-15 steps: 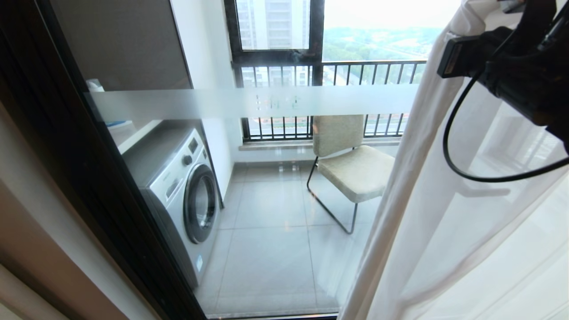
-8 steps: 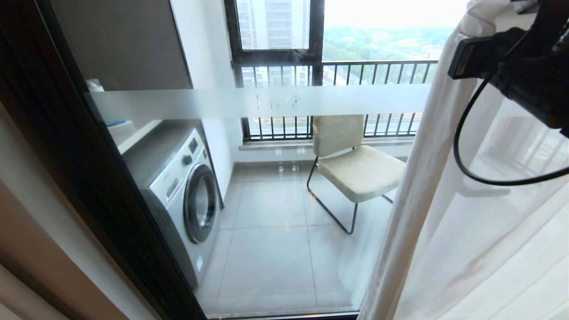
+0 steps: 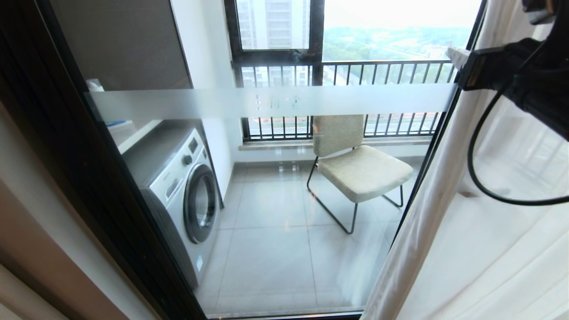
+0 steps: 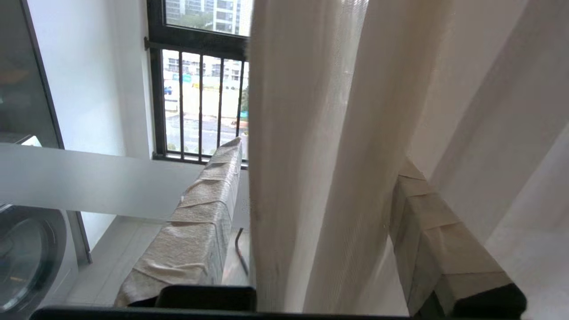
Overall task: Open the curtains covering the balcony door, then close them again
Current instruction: Close the inner curtains on both sides
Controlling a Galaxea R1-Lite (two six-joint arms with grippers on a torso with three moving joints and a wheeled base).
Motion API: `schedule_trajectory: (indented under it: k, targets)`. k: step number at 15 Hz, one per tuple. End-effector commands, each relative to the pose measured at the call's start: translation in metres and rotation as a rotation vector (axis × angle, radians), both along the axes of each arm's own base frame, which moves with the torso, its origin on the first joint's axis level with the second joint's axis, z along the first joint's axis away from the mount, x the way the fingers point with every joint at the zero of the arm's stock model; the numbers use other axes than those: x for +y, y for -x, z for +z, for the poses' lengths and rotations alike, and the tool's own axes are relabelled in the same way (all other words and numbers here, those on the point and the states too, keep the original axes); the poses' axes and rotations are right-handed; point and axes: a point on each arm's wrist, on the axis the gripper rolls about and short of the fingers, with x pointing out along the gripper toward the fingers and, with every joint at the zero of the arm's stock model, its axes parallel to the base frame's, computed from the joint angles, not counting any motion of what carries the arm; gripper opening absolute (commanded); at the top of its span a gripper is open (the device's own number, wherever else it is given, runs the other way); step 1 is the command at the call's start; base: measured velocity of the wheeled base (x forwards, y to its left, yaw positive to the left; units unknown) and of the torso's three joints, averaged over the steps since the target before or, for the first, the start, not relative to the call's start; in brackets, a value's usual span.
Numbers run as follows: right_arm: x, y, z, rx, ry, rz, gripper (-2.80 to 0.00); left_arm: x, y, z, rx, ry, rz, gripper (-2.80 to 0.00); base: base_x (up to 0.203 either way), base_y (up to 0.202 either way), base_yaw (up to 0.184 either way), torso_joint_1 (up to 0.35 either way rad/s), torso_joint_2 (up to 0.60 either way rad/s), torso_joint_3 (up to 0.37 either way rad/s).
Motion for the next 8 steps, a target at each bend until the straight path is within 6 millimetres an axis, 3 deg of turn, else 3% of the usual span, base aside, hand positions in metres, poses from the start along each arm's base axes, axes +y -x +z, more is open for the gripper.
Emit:
schedule_trajectory:
  k: [1,8]
  targets:
    - [-0.007,0.023,0.003,-0.02,-0.004,-0.002,0.0,0.0,0.0,0.0,-0.001,0.0,0.001,-2.8,0.0,0.0,0.0,0.0,0.0,0.0]
    - [-0.026,0.09,-0.001,-0.043,-0.011,-0.001,0.0,0.0,0.0,0.0,-0.001,0.0,0.003,-2.8,0.0,0.0,0.0,0.0,0.0,0.0]
